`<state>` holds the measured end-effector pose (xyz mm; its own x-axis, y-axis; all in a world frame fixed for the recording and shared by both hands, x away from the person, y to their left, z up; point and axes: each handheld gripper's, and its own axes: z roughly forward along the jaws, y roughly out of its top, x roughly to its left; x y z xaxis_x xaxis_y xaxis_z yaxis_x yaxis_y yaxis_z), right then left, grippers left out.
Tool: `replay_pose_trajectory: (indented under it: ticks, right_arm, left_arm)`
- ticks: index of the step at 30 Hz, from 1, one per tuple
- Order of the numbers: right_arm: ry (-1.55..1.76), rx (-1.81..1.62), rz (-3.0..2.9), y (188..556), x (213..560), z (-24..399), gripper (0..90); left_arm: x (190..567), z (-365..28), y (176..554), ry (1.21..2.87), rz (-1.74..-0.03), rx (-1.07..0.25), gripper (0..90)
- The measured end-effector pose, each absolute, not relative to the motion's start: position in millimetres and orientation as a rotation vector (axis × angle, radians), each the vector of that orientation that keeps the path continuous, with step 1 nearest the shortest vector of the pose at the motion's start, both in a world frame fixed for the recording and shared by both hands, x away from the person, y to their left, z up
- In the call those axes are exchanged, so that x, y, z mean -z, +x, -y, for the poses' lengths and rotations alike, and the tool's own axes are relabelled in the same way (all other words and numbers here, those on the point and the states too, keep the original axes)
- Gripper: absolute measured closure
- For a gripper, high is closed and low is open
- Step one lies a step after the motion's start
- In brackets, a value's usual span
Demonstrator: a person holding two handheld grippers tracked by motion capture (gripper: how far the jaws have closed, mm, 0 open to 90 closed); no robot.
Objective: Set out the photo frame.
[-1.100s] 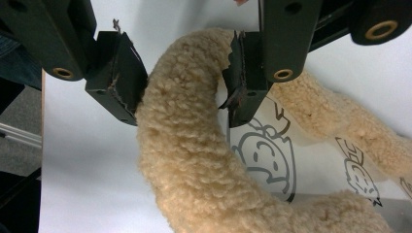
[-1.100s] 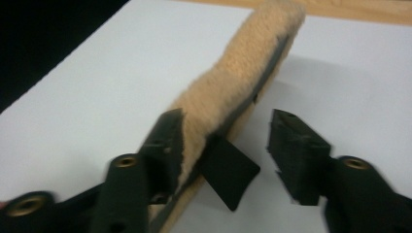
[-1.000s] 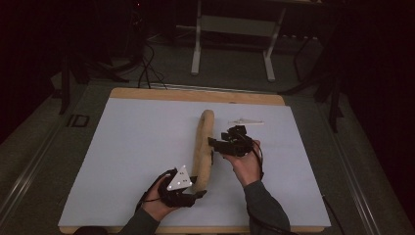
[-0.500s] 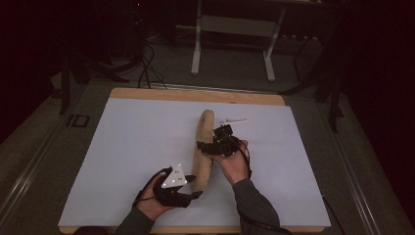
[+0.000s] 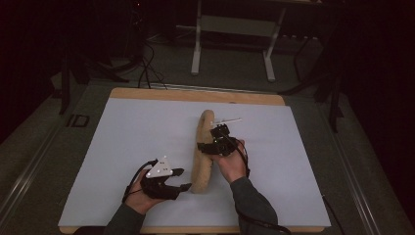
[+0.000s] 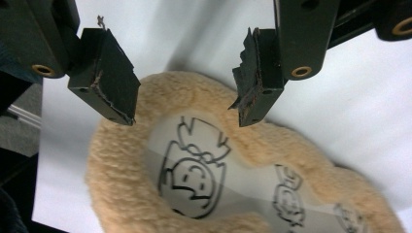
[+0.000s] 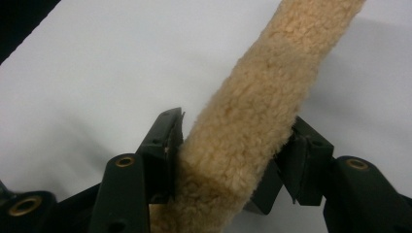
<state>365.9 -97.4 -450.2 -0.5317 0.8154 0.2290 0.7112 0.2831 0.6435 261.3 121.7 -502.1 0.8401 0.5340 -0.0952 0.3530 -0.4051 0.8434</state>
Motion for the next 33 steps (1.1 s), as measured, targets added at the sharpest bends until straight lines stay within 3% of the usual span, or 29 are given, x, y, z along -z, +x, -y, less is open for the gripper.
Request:
replay_pose_trajectory:
  ticks: [11,33]
  right_arm:
    - [1.398,-1.076,-2.424,364.4,448.1,97.8,55.5]
    - [1.255,-1.167,-2.555,362.2,448.3,106.3,62.0]
  left_arm:
    - [500.4,-136.5,267.9,2.008,-0.718,-0.265,41.4]
    - [498.5,-155.3,275.0,1.98,-0.825,-0.318,43.9]
